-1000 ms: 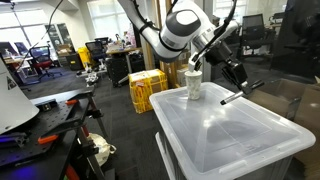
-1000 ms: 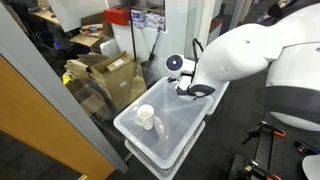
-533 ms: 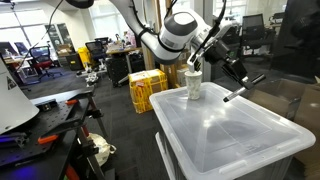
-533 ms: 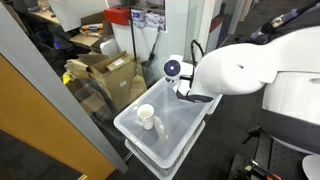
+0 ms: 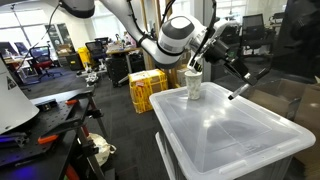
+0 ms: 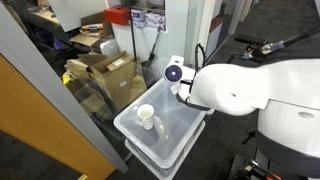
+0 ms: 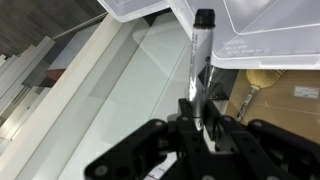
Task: Put the marker inside the cup
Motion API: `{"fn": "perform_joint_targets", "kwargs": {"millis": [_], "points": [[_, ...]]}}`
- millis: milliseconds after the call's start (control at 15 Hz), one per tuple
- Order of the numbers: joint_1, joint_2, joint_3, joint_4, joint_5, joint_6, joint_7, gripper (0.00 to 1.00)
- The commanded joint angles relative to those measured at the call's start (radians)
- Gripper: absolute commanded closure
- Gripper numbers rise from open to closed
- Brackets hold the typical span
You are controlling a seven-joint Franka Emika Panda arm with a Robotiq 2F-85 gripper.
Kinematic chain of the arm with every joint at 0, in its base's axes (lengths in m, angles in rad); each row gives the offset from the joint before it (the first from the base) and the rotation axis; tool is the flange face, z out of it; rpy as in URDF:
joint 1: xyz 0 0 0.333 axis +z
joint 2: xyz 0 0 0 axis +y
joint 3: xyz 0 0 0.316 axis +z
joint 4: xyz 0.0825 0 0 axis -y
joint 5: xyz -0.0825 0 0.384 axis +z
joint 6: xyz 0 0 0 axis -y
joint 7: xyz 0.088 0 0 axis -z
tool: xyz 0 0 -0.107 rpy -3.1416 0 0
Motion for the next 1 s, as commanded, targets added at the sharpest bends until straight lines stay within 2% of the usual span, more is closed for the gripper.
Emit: {"fn": "perform_joint_targets", "kwargs": {"millis": [0, 200, 267, 333, 667, 733, 933], "points": [[0.041, 0.046, -0.040, -0.031, 0.065, 0.059, 0.037, 0.95], [0.039, 0.036, -0.028, -0.051, 0.096, 0.080, 0.005, 0.95], [0.015, 0.035, -0.011, -0.011, 0.092, 0.042, -0.013, 0.95], [0.015, 0.036, -0.010, -0.013, 0.094, 0.044, -0.014, 0.81], [0.014, 0.036, -0.009, -0.012, 0.094, 0.044, -0.014, 0.81], [0.014, 0.036, -0.009, -0.012, 0.094, 0.044, -0.014, 0.95], [0.046, 0.064, -0.036, -0.015, 0.105, 0.055, 0.011, 0.95]]}}
